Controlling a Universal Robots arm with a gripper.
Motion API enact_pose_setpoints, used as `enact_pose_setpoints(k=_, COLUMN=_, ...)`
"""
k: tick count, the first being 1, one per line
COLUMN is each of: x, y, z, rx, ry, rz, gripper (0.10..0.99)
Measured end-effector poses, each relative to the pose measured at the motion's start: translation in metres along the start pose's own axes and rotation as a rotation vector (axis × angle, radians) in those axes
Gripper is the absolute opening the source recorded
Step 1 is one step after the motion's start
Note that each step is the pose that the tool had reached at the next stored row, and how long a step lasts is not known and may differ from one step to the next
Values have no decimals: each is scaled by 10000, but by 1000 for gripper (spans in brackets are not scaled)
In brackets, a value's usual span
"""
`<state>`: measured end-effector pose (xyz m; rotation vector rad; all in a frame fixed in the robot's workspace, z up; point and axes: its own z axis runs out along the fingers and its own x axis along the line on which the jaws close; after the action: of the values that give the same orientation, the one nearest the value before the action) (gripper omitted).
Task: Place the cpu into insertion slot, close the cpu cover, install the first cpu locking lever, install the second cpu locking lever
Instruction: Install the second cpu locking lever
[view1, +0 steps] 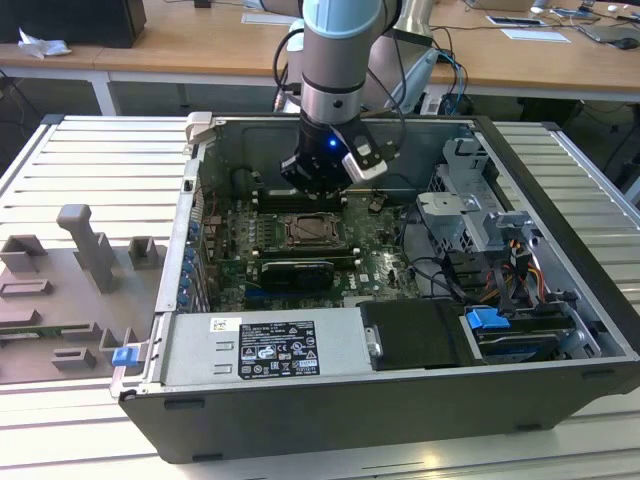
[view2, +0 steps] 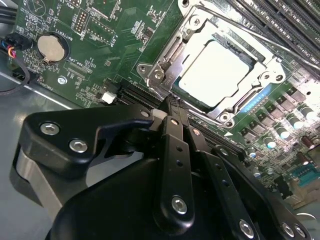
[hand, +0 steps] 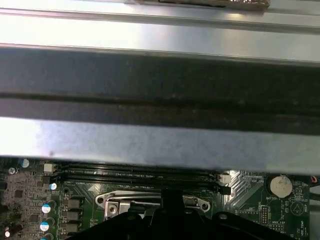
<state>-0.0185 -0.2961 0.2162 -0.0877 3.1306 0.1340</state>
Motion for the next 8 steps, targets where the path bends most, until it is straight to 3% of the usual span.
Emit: enact_pose_setpoints(k=8, x=3, y=-54, z=-5, rx=0, ry=0, rz=0, gripper=106)
